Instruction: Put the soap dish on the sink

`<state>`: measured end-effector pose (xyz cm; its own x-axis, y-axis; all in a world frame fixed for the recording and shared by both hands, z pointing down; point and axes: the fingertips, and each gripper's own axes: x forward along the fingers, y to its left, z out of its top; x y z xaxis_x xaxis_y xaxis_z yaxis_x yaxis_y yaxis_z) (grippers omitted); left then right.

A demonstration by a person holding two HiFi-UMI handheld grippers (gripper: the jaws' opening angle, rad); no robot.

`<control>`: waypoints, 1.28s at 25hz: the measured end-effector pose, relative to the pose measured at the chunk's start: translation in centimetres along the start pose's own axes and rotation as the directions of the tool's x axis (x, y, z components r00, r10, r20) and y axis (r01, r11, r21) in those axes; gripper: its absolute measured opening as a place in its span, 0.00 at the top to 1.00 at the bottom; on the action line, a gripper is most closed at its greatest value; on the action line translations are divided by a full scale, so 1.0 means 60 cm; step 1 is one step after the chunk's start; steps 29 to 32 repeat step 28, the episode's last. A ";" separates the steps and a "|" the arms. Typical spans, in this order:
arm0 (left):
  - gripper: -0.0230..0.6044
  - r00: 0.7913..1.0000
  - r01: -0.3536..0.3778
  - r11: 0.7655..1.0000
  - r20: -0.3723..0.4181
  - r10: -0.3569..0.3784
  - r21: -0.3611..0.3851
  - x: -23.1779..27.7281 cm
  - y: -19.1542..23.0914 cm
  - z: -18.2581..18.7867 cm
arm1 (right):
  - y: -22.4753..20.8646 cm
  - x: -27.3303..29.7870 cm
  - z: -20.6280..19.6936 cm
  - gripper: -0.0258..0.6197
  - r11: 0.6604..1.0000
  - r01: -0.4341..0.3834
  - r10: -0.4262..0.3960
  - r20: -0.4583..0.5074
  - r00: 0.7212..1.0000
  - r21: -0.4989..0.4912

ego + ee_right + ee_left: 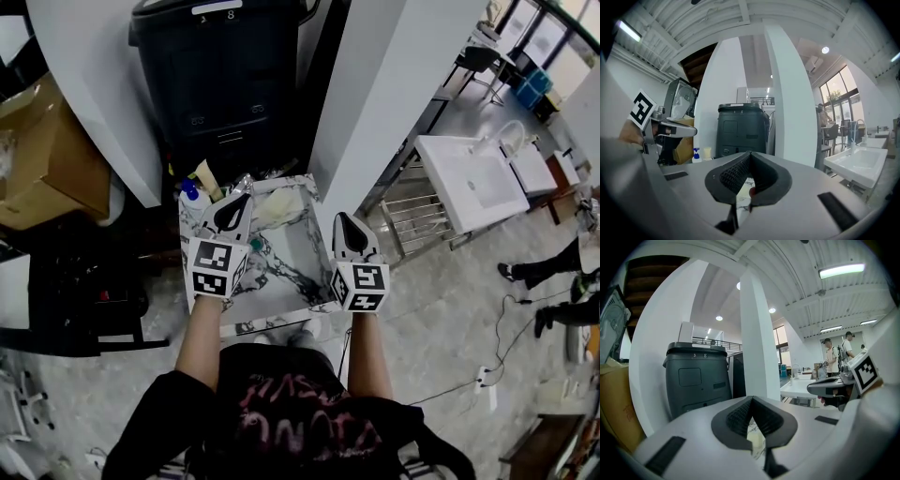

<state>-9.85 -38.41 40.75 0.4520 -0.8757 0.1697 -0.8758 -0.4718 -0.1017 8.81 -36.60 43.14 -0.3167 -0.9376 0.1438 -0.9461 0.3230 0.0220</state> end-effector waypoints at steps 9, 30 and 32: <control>0.94 1.000 -0.006 1.000 0.031 0.005 0.014 -0.030 0.020 0.015 | 0.000 -0.020 0.013 0.94 0.998 0.045 -0.045 0.007 0.999 -0.036; 0.94 0.996 0.031 0.999 0.078 -0.030 -0.007 -0.049 0.025 0.033 | 0.003 -0.040 0.038 0.94 0.994 0.085 -0.082 0.038 0.996 -0.069; 0.94 0.996 0.031 0.999 0.078 -0.030 -0.007 -0.049 0.025 0.033 | 0.003 -0.040 0.038 0.94 0.994 0.085 -0.082 0.038 0.996 -0.069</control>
